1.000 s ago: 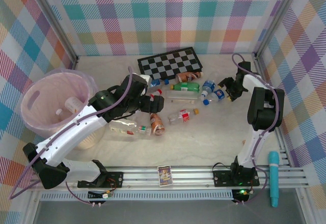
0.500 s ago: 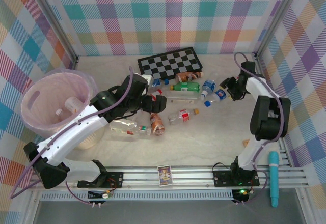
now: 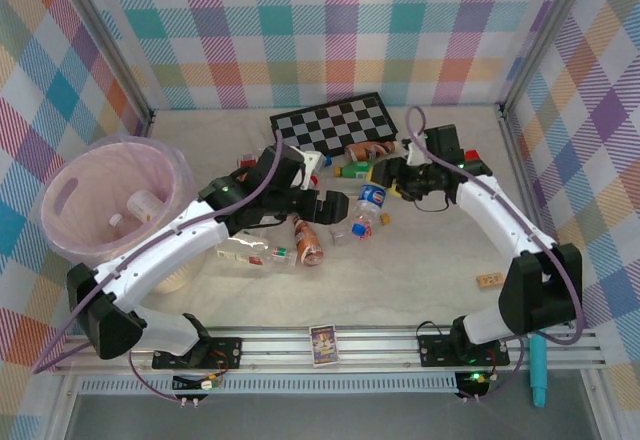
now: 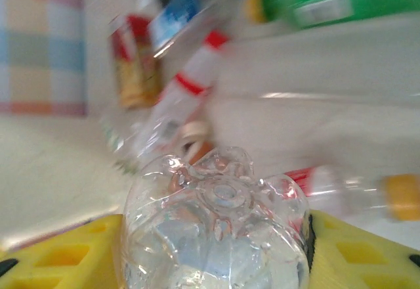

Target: Put the plastic bottles in the bin

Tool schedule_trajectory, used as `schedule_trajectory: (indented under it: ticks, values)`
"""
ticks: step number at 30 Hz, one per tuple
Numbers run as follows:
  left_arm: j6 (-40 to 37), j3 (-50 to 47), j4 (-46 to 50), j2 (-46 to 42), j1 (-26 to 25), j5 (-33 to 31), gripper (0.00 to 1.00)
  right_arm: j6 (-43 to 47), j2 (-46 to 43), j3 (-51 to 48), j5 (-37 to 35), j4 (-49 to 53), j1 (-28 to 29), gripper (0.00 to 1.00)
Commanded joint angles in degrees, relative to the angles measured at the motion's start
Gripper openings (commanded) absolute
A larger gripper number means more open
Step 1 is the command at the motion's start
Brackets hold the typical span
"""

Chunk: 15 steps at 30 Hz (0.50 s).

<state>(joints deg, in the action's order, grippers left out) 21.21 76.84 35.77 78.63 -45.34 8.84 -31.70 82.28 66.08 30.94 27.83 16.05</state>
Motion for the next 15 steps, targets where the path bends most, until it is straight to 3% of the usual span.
schedule_trajectory:
  ticks: [1, 10, 15]
  values:
    - [0.9, -0.2, -2.5, 1.7, -0.4, 3.8, 1.0, -3.6, -2.2, -1.1, 6.0, -6.1, 2.9, 0.51]
    - [4.2, -1.9, -9.7, 4.9, -0.4, 7.3, 0.99, -8.1, -5.2, -3.0, 6.6, -13.6, 7.6, 0.51]
    - [5.8, -2.9, -11.8, 5.3, -0.4, 7.3, 0.83, -8.9, -5.9, -3.7, 6.8, -15.1, 7.5, 0.5]
